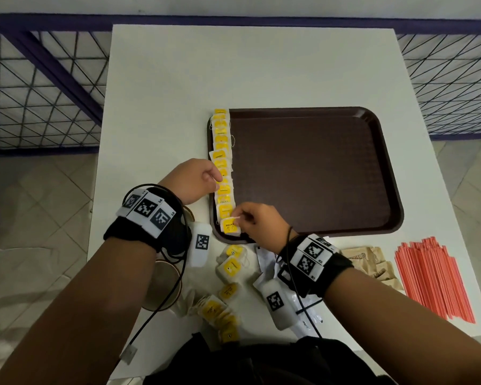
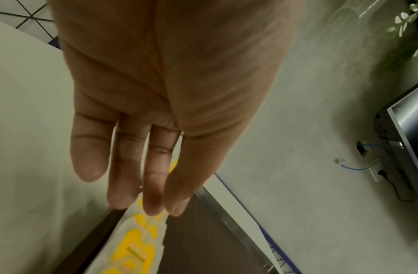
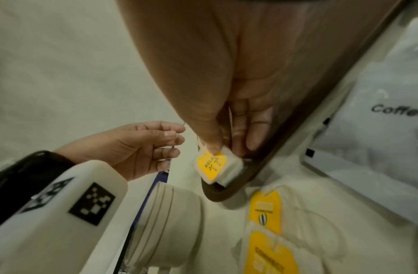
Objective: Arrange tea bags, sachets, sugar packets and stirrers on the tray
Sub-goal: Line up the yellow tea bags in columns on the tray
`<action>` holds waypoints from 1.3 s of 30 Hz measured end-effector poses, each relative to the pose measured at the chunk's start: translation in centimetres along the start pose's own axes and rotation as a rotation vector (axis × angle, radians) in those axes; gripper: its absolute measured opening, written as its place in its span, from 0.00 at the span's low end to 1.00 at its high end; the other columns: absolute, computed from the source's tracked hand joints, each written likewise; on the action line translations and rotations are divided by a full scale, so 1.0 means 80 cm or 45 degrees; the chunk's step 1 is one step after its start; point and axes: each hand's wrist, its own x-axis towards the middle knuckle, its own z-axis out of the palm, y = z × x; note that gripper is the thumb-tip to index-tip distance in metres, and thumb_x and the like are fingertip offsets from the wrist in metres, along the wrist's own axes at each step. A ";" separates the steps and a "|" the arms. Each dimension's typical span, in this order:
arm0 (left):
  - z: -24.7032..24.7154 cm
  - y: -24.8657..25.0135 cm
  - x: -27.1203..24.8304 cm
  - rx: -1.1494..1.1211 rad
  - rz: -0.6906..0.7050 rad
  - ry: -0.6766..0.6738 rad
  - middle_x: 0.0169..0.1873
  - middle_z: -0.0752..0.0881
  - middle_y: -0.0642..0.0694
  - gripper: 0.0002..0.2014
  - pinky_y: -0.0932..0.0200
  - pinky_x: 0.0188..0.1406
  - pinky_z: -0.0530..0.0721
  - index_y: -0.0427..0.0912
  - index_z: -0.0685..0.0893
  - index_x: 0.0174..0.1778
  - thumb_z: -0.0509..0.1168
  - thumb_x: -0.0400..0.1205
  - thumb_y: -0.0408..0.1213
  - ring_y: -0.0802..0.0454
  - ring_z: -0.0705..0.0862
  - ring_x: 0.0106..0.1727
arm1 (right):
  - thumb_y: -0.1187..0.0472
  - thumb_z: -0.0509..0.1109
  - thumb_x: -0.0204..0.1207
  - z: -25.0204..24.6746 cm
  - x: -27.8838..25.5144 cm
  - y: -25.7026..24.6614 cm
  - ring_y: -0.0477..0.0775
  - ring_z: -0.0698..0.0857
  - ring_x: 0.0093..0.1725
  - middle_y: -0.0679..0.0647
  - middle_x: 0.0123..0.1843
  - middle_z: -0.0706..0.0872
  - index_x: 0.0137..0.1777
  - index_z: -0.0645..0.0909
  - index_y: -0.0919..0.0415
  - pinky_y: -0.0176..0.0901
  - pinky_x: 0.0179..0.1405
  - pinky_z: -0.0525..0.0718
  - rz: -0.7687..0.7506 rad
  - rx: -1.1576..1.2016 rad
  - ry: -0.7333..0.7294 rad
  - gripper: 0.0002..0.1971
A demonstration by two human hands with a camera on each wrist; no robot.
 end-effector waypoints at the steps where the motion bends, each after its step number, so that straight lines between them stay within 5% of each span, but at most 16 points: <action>1: 0.002 -0.001 0.000 0.003 -0.006 -0.002 0.42 0.85 0.47 0.08 0.67 0.39 0.74 0.43 0.86 0.50 0.67 0.78 0.32 0.54 0.80 0.43 | 0.66 0.69 0.76 0.003 0.002 0.000 0.43 0.80 0.37 0.49 0.40 0.84 0.51 0.84 0.62 0.29 0.41 0.74 0.012 0.022 0.057 0.06; 5: 0.001 -0.006 -0.001 0.009 -0.015 0.055 0.42 0.85 0.45 0.07 0.66 0.41 0.74 0.42 0.86 0.50 0.66 0.78 0.32 0.53 0.80 0.42 | 0.67 0.73 0.72 0.009 0.000 0.005 0.52 0.85 0.41 0.55 0.44 0.87 0.52 0.82 0.63 0.35 0.44 0.83 0.026 0.181 0.265 0.09; 11: 0.001 -0.010 -0.001 -0.013 -0.043 0.076 0.41 0.85 0.47 0.06 0.61 0.42 0.75 0.44 0.86 0.49 0.67 0.78 0.35 0.54 0.81 0.42 | 0.70 0.79 0.63 0.009 -0.014 0.013 0.46 0.80 0.41 0.45 0.39 0.81 0.57 0.77 0.61 0.25 0.42 0.79 0.105 0.152 0.061 0.23; 22: 0.003 -0.007 -0.001 0.007 -0.065 0.062 0.44 0.86 0.45 0.07 0.58 0.49 0.76 0.42 0.86 0.51 0.66 0.79 0.35 0.50 0.82 0.48 | 0.66 0.75 0.69 0.014 0.010 0.001 0.46 0.80 0.43 0.52 0.49 0.87 0.54 0.81 0.58 0.28 0.40 0.71 0.078 0.000 0.107 0.14; 31: 0.003 -0.007 -0.001 0.011 -0.063 0.048 0.44 0.86 0.44 0.07 0.59 0.48 0.76 0.43 0.85 0.51 0.66 0.79 0.36 0.50 0.82 0.46 | 0.67 0.71 0.73 -0.001 0.016 -0.003 0.48 0.78 0.41 0.56 0.50 0.86 0.55 0.82 0.61 0.34 0.40 0.72 -0.061 -0.136 -0.213 0.11; 34: 0.003 -0.006 -0.003 0.014 -0.063 0.048 0.44 0.86 0.44 0.07 0.60 0.47 0.75 0.43 0.85 0.51 0.66 0.79 0.36 0.51 0.81 0.45 | 0.68 0.74 0.70 0.007 0.017 -0.006 0.51 0.79 0.44 0.56 0.49 0.84 0.57 0.82 0.63 0.34 0.43 0.71 -0.092 -0.145 -0.100 0.15; 39: 0.001 -0.006 -0.003 0.017 -0.065 0.068 0.45 0.85 0.45 0.08 0.60 0.46 0.73 0.43 0.85 0.52 0.66 0.79 0.35 0.51 0.80 0.45 | 0.67 0.81 0.61 0.008 0.009 0.004 0.47 0.77 0.43 0.53 0.51 0.77 0.55 0.78 0.60 0.18 0.41 0.72 -0.011 -0.035 0.207 0.23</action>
